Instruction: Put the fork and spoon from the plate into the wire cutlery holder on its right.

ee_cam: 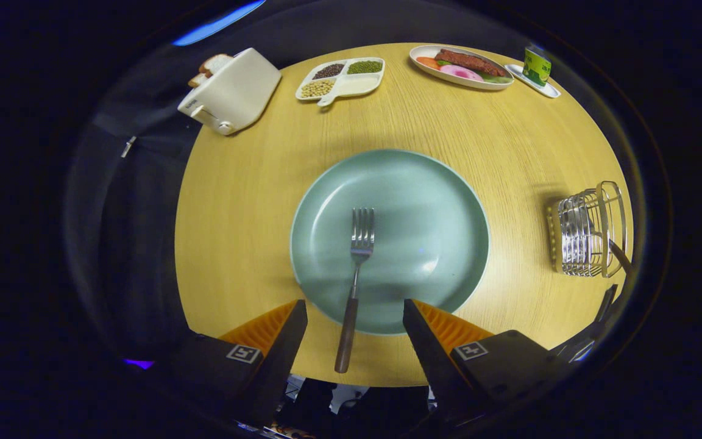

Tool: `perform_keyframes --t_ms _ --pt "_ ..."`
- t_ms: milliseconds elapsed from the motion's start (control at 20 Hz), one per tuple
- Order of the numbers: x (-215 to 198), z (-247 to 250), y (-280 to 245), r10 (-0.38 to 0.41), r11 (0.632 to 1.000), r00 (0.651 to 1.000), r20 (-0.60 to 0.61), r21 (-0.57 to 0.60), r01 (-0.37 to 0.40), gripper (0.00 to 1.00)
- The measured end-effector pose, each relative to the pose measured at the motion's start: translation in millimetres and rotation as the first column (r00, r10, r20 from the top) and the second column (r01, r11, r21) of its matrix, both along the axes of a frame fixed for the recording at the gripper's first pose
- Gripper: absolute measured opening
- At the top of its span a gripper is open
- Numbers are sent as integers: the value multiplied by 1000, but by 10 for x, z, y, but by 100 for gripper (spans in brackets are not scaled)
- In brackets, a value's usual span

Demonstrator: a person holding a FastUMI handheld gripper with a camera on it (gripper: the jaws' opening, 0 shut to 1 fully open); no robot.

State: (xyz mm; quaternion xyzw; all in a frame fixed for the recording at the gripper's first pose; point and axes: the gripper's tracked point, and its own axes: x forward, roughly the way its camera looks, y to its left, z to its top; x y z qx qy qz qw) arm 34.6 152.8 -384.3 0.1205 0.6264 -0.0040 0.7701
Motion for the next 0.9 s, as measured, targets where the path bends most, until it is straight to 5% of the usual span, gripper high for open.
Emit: perform_keyframes --t_ms 200,350,500,600,700,850,900 --pt "-36 -165 -10 -26 1000 999 -35 -18 26 95" --pt "-46 -288 -9 3 999 998 -59 -46 -6 78" --pt "-61 -385 48 22 998 996 -91 -48 -26 73" --pt "-73 -439 74 33 998 993 -110 -47 -38 55" --pt "-71 -462 59 49 997 991 -121 -50 -56 52" --pt "-73 -475 27 46 997 990 -133 -48 -53 16" --pt "-78 -469 37 58 997 989 -137 -38 -63 15"
